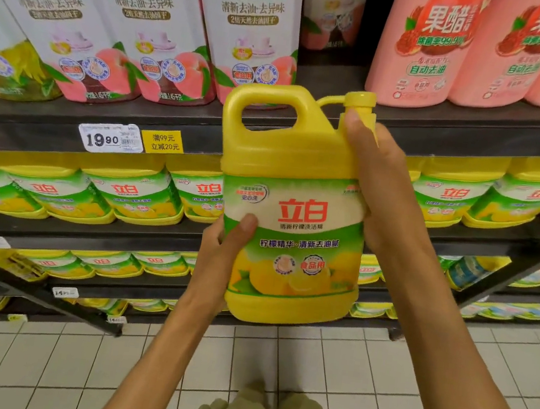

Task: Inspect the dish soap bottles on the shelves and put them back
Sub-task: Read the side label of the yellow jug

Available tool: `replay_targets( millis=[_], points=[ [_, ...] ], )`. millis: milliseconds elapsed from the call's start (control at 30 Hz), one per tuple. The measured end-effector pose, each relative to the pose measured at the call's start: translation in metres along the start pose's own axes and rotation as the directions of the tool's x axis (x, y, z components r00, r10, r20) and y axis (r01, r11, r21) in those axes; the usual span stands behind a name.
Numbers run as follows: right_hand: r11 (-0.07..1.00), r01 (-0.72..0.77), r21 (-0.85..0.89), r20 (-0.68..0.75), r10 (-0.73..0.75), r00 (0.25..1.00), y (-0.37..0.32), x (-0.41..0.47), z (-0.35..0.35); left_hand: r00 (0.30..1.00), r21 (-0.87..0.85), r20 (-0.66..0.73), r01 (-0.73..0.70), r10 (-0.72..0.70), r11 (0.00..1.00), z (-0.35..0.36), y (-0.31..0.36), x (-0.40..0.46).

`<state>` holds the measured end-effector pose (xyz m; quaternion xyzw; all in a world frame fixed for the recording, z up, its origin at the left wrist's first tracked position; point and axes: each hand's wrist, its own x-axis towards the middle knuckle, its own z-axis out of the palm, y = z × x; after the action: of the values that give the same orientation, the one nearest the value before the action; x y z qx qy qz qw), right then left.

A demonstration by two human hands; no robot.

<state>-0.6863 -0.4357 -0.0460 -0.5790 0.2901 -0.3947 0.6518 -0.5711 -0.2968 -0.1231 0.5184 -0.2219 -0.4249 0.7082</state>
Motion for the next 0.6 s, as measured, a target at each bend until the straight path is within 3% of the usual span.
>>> replay_targets(
  millis=[100, 200, 300, 600],
  points=[
    [0.999, 0.004, -0.036, 0.174, 0.002, 0.985, -0.006, -0.004, -0.012, 0.978, -0.219, 0.187, 0.130, -0.089, 0.967, 0.005, 0.008, -0.005],
    [0.992, -0.107, 0.066, 0.227, 0.089, 0.970, -0.004, -0.005, -0.014, 0.938, -0.287, 0.279, 0.285, -0.205, 0.915, 0.007, 0.011, -0.008],
    [0.983, -0.158, 0.089, 0.171, 0.142, 0.975, -0.001, -0.004, -0.014, 0.910, -0.267, 0.301, 0.368, -0.286, 0.891, 0.006, 0.013, -0.009],
    [0.881, -0.400, 0.253, 0.158, 0.371, 0.915, 0.024, -0.010, -0.031, 0.889, -0.119, 0.286, 0.403, -0.358, 0.907, -0.007, 0.032, -0.015]
  ],
)
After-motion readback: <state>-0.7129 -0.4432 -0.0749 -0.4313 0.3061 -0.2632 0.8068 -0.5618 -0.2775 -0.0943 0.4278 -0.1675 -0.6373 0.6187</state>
